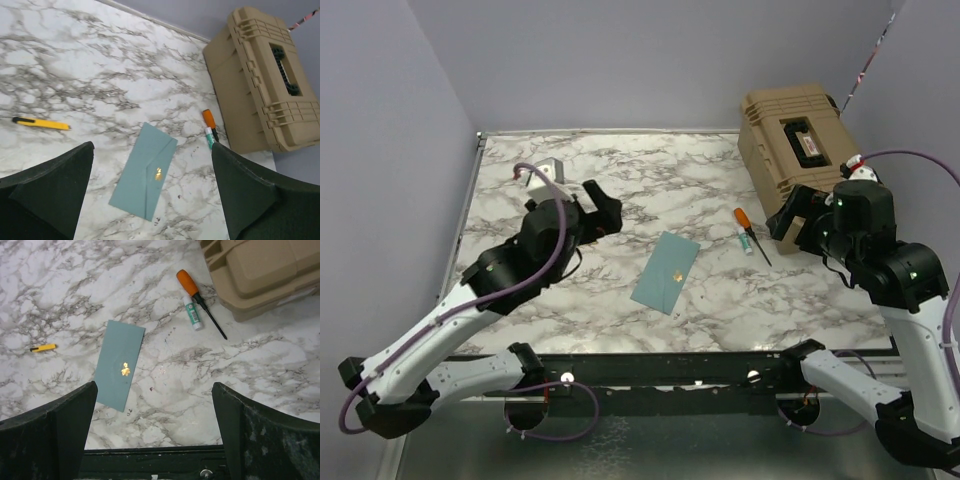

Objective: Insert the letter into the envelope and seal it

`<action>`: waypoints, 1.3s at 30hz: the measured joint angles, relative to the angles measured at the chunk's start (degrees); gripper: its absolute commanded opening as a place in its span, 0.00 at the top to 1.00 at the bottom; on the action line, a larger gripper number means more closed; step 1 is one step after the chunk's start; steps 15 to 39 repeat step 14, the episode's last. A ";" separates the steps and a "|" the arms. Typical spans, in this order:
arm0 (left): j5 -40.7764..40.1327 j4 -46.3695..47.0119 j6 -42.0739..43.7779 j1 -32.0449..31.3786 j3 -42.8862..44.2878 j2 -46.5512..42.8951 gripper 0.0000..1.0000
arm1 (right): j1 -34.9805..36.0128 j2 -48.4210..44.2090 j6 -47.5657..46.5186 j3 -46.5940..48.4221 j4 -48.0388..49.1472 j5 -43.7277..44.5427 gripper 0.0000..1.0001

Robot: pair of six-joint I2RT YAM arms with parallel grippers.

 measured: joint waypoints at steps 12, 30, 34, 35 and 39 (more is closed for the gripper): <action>-9.90 -16.24 7.39 0.00 6.69 -14.73 0.01 | 0.00 3.37 -5.18 10.71 0.39 0.02 0.00; -10.58 -17.35 8.50 0.00 7.19 -14.71 0.01 | 0.00 3.87 -5.60 11.26 0.52 -0.02 0.00; -10.58 -17.35 8.50 0.00 7.19 -14.71 0.01 | 0.00 3.87 -5.60 11.26 0.52 -0.02 0.00; -10.58 -17.35 8.50 0.00 7.19 -14.71 0.01 | 0.00 3.87 -5.60 11.26 0.52 -0.02 0.00; -10.58 -17.35 8.50 0.00 7.19 -14.71 0.01 | 0.00 3.87 -5.60 11.26 0.52 -0.02 0.00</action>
